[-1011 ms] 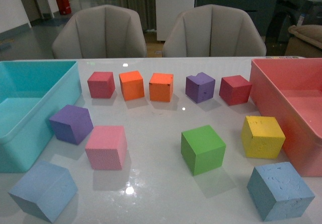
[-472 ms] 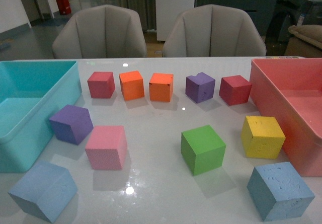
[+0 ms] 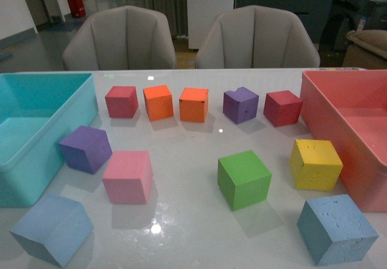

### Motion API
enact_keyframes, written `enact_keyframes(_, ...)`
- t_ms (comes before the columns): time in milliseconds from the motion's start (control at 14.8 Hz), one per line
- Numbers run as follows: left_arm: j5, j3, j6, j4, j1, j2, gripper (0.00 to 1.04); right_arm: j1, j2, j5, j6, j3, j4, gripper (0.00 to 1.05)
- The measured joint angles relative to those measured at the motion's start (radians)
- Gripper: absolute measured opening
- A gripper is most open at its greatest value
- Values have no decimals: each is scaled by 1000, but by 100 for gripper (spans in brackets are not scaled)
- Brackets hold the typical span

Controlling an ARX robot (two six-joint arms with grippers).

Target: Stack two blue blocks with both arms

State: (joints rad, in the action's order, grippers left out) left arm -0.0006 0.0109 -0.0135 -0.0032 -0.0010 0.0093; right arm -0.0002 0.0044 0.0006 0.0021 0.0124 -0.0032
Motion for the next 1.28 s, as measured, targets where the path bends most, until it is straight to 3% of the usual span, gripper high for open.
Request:
enact_keyframes(202, 0, 0, 0, 0, 0, 0, 98, 3, 2, 14, 3, 1, -9, 98)
enact_keyframes(270, -1, 0, 0, 0, 0, 0, 98, 79, 114, 188, 42, 25, 18, 98)
enact_keyframes(337, 0, 0, 0, 0, 0, 0, 98, 100, 259, 237, 50, 70, 118, 98)
enact_keyframes(539, 0, 0, 0, 0, 0, 0, 98, 113, 697, 142, 49, 266, 360, 98)
enact_keyframes(742, 0, 0, 0, 0, 0, 0, 98, 121, 1121, 45, 76, 407, 293, 98)
enact_keyframes(876, 0, 0, 0, 0, 0, 0, 98, 144, 1309, 46, 87, 440, 281, 98)
enact_keyframes(1011, 0, 0, 0, 0, 0, 0, 98, 231, 1573, 35, 160, 513, 311, 98)
enact_keyframes(1281, 0, 0, 0, 0, 0, 0, 98, 250, 1697, 15, 187, 578, 301, 98)
